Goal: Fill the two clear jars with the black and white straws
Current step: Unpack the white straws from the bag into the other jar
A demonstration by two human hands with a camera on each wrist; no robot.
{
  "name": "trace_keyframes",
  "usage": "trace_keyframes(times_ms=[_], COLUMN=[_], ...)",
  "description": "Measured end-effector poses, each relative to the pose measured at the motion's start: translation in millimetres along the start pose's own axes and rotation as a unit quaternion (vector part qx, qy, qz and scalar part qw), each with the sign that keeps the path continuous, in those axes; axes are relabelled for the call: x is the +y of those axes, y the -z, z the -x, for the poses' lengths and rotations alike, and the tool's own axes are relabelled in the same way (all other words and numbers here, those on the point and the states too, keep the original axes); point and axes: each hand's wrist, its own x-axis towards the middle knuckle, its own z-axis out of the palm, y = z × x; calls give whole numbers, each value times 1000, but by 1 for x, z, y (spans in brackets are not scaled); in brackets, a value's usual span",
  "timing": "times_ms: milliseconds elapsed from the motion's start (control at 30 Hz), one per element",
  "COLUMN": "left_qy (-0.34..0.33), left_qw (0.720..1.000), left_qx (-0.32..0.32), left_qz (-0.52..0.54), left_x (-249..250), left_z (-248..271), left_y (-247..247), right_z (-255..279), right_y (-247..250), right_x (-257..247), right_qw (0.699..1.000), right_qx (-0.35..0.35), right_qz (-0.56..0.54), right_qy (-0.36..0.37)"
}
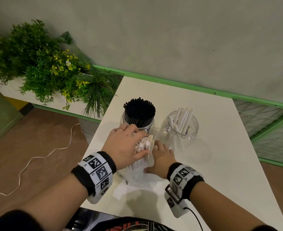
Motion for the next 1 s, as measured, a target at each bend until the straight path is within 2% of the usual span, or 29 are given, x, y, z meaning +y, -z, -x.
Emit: trace_keyframes(times_ms=[133, 267, 367, 567, 733, 833, 1000], left_qy=[-5, -5, 0, 13, -7, -25, -11], left_qw=[999, 999, 999, 998, 998, 996, 997], left_qx=[36, 48, 43, 39, 37, 53, 57], left_qz=[3, 5, 16, 44, 60, 64, 53], left_x=[-3, -4, -3, -2, -8, -10, -6], left_z=[-1, -2, -2, -2, 0, 2, 1], left_y=[-7, -10, -9, -7, -7, -9, -9], right_z=[13, 16, 18, 15, 15, 16, 19], right_y=[18, 26, 31, 25, 23, 21, 17], right_x=[7, 5, -5, -16, -20, -22, -25], right_qw=[987, 942, 919, 891, 871, 851, 846], right_qx=[51, 105, 113, 114, 116, 158, 234], right_qz=[-142, -292, -355, -429, -469, -497, -475], right_qy=[51, 130, 126, 97, 83, 58, 58])
